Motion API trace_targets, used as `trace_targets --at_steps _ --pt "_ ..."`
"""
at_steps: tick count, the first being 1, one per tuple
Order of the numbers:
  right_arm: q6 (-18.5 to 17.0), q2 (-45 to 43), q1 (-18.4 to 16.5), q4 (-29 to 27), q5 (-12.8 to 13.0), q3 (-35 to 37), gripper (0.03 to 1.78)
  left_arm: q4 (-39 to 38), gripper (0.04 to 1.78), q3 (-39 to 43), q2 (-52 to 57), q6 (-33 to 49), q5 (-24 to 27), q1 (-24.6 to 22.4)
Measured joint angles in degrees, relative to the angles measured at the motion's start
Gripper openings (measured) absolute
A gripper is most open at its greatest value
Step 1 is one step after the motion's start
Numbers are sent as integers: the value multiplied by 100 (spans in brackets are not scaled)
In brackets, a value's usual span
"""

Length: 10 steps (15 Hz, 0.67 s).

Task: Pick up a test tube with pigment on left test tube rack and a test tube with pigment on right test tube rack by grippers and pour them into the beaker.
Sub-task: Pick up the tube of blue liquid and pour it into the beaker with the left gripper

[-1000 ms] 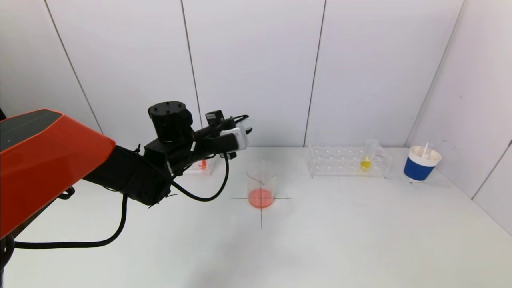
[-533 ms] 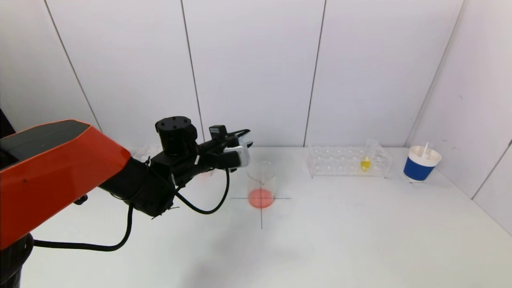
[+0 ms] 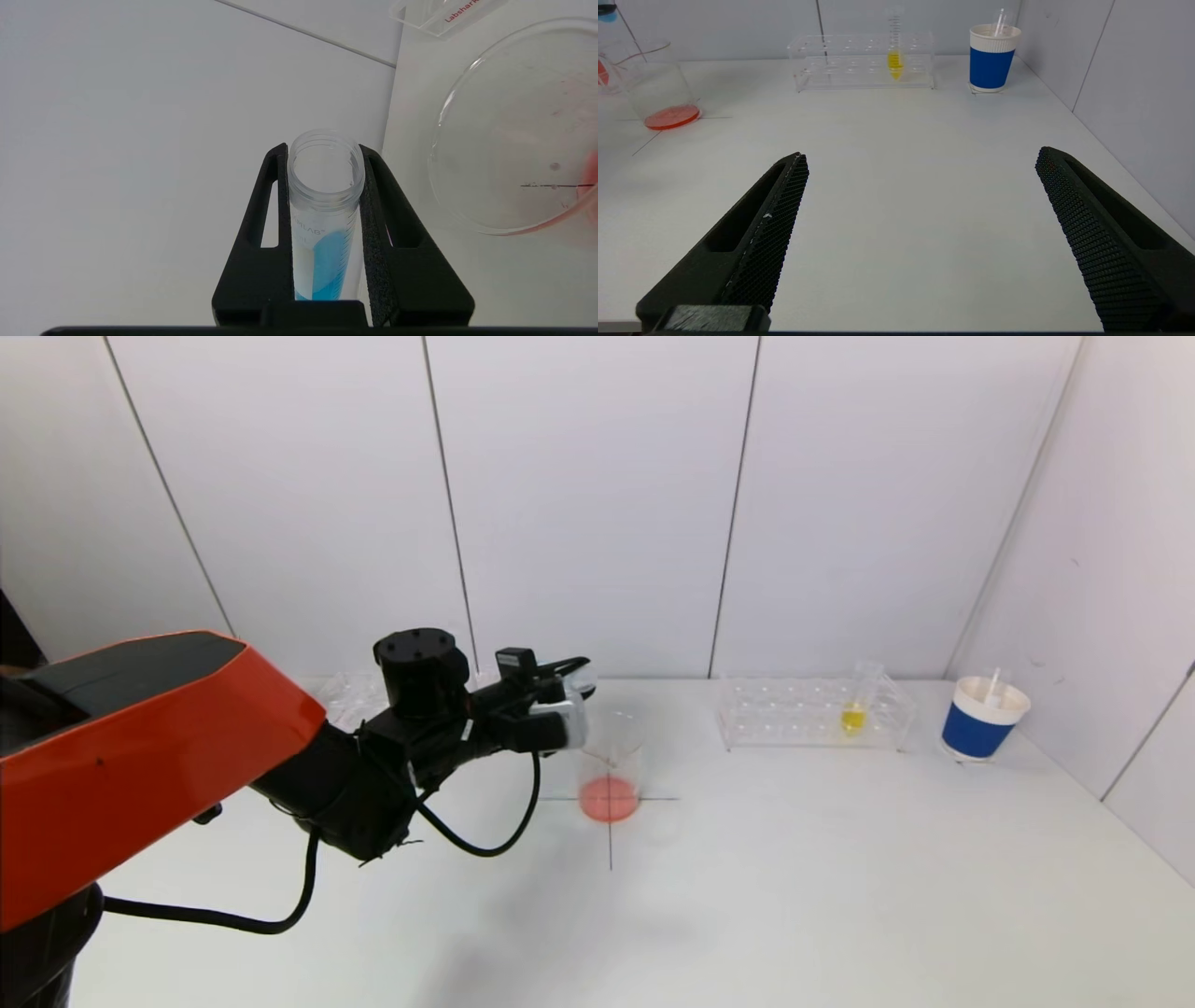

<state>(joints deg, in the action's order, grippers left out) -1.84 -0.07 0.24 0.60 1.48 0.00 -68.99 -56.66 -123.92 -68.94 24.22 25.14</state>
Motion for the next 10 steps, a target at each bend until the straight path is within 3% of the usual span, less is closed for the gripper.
trace_targets --at_steps 10 --pt "2 0 0 -2 1 0 177 -13 44 55 -32 -134 2 30"
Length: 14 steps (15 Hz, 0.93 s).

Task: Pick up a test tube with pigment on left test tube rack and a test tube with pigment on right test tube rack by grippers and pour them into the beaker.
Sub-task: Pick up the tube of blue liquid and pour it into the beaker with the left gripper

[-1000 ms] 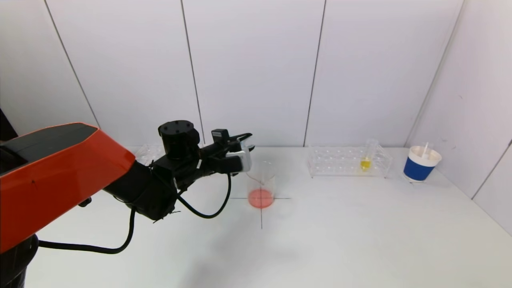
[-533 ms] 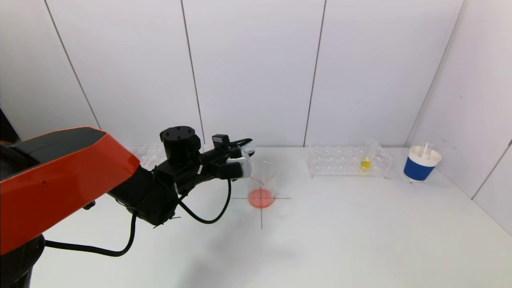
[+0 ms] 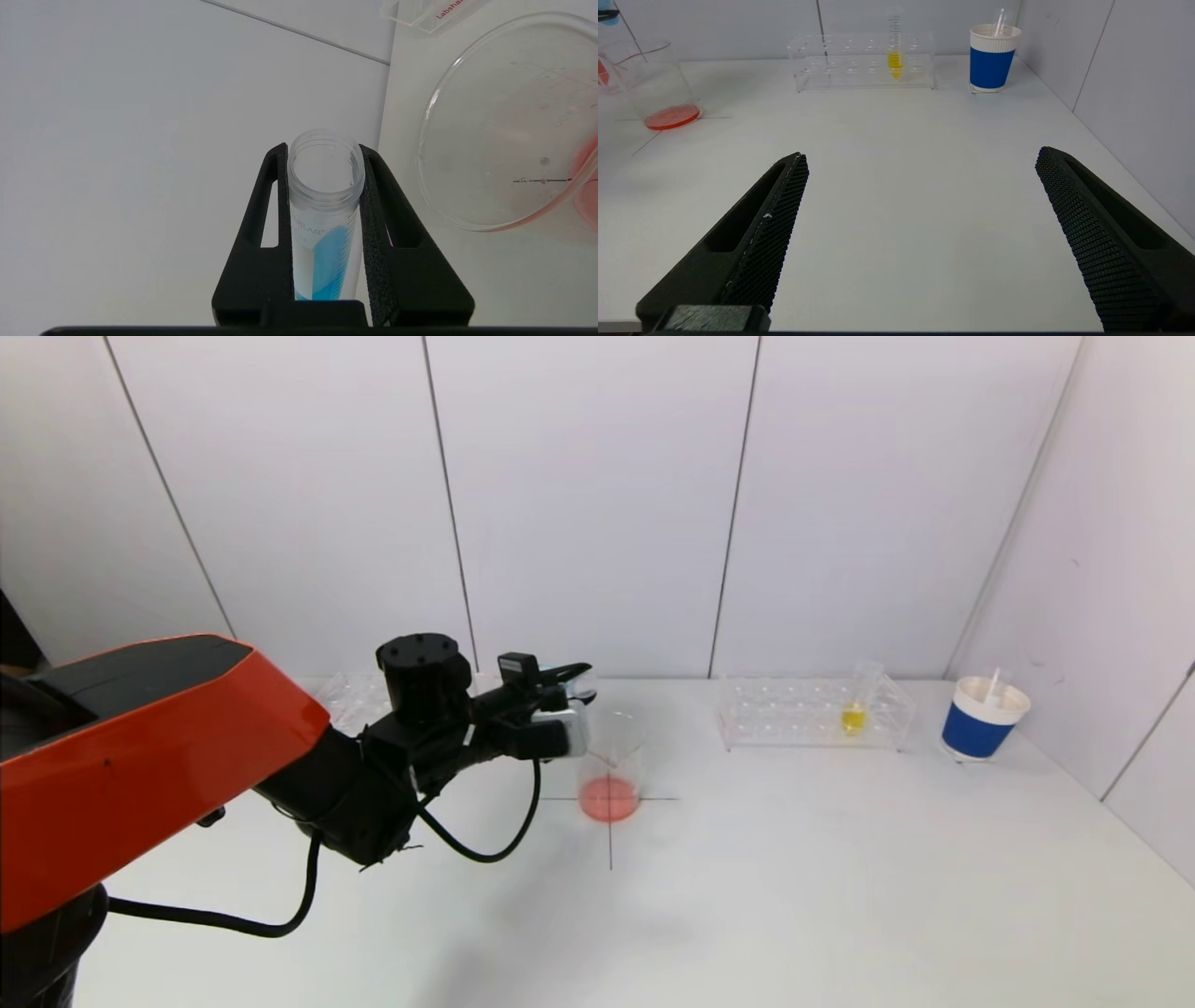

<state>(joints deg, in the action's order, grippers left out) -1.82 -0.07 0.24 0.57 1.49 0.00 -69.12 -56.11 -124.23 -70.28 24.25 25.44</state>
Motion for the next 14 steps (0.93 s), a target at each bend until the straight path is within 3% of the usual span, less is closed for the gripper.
trace_targets --at_steps 14 --pt "0 0 0 2 -1 0 177 52 44 27 -13 -813 105 66"
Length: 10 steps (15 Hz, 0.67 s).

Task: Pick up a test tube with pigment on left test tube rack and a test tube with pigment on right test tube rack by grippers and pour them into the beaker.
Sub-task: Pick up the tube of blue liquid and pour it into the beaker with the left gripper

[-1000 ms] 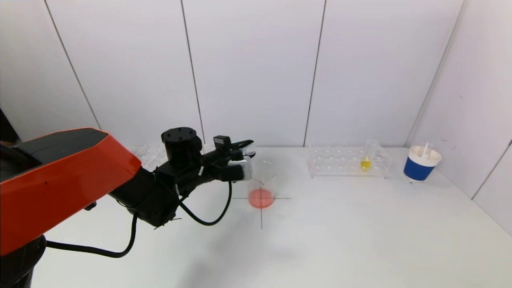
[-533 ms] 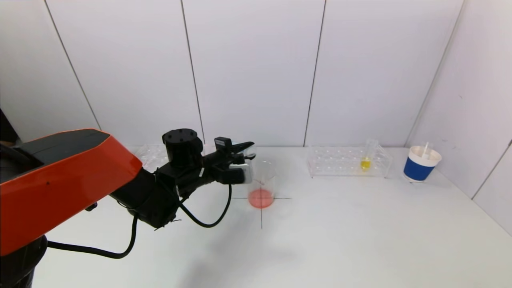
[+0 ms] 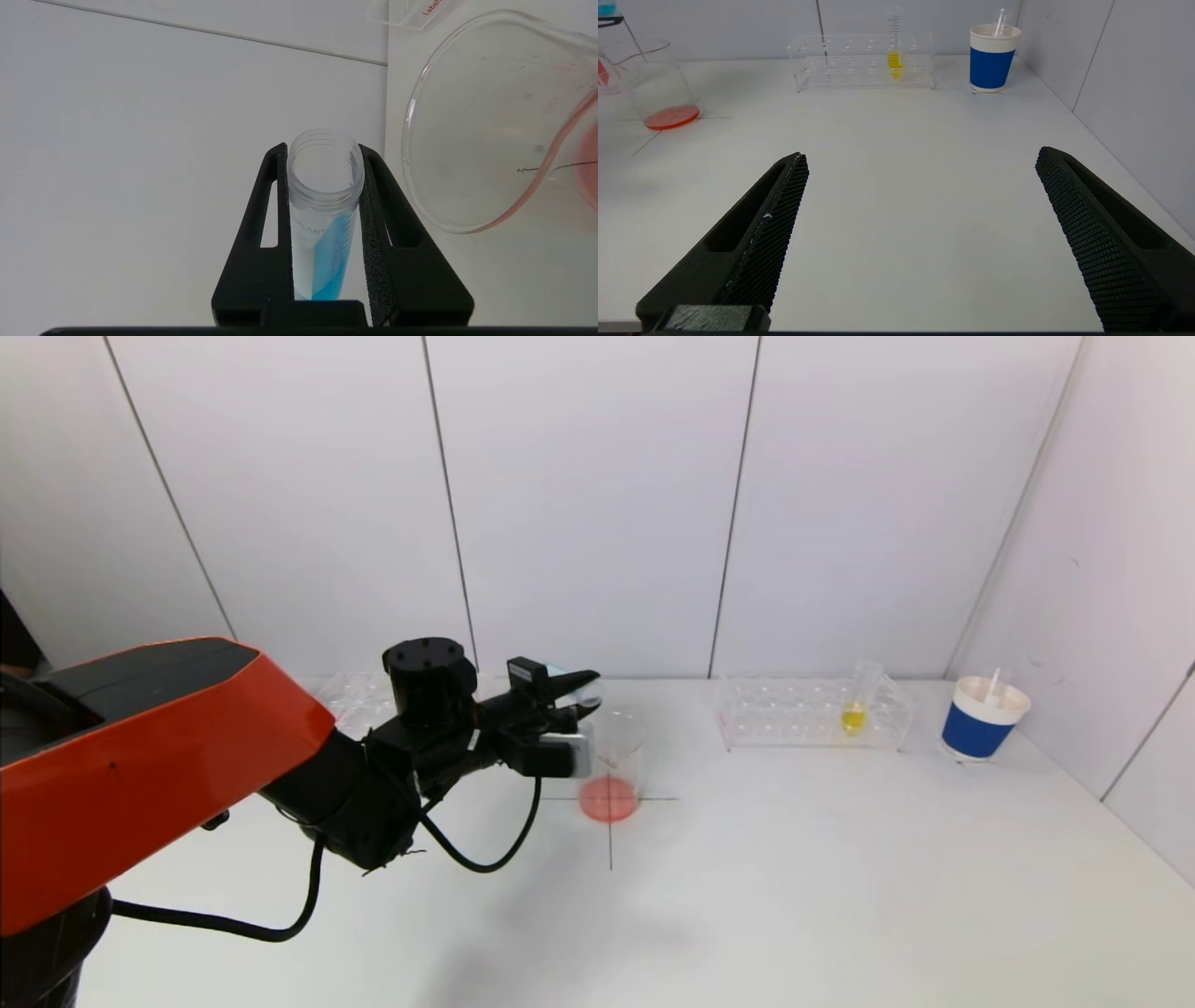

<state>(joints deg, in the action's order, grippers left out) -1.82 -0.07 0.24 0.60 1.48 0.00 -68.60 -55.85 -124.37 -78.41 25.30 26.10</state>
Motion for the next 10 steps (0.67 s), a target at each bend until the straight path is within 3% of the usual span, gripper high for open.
trace_targets --at_steps 10 --pt "-2 0 0 0 1 0 177 -17 44 -5 4 -579 -16 16"
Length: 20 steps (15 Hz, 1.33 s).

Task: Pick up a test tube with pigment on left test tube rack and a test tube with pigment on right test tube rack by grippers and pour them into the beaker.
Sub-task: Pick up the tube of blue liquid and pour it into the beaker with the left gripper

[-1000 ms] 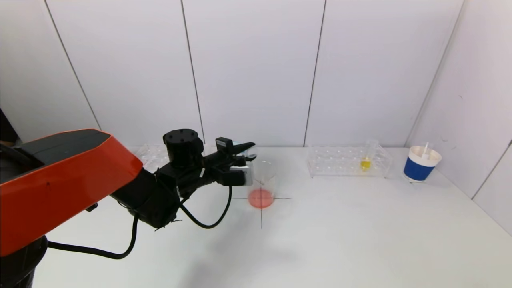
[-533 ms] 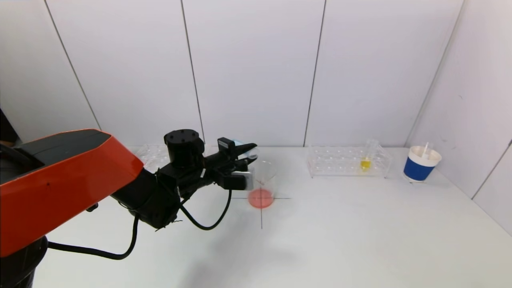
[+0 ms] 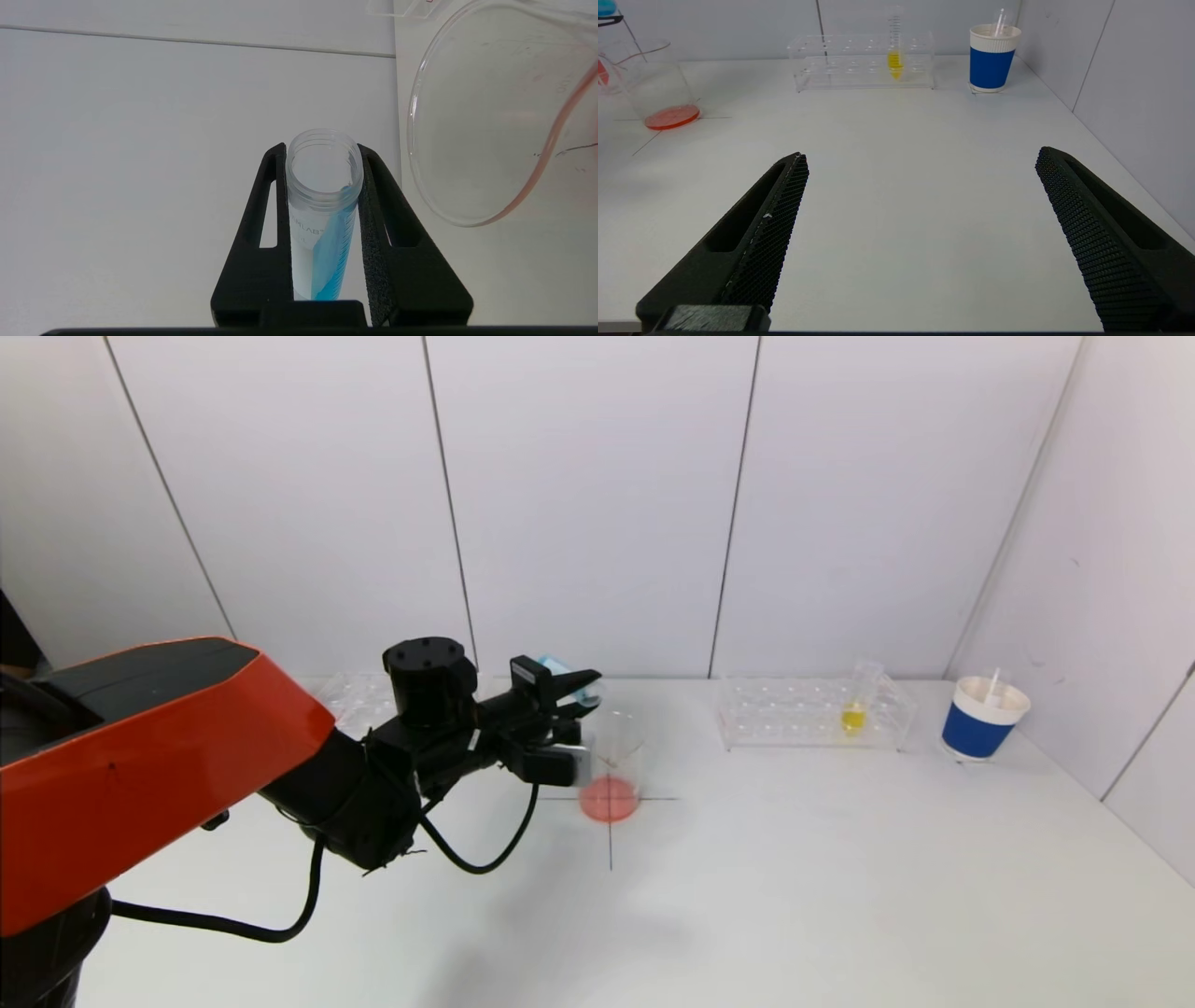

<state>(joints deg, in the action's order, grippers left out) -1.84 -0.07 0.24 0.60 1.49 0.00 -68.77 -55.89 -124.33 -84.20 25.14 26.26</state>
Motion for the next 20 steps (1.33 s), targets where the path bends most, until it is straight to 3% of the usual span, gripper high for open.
trace_targets --at_steps 20 --pt "0 0 0 -2 0 0 177 20 44 16 18 -1079 -59 100"
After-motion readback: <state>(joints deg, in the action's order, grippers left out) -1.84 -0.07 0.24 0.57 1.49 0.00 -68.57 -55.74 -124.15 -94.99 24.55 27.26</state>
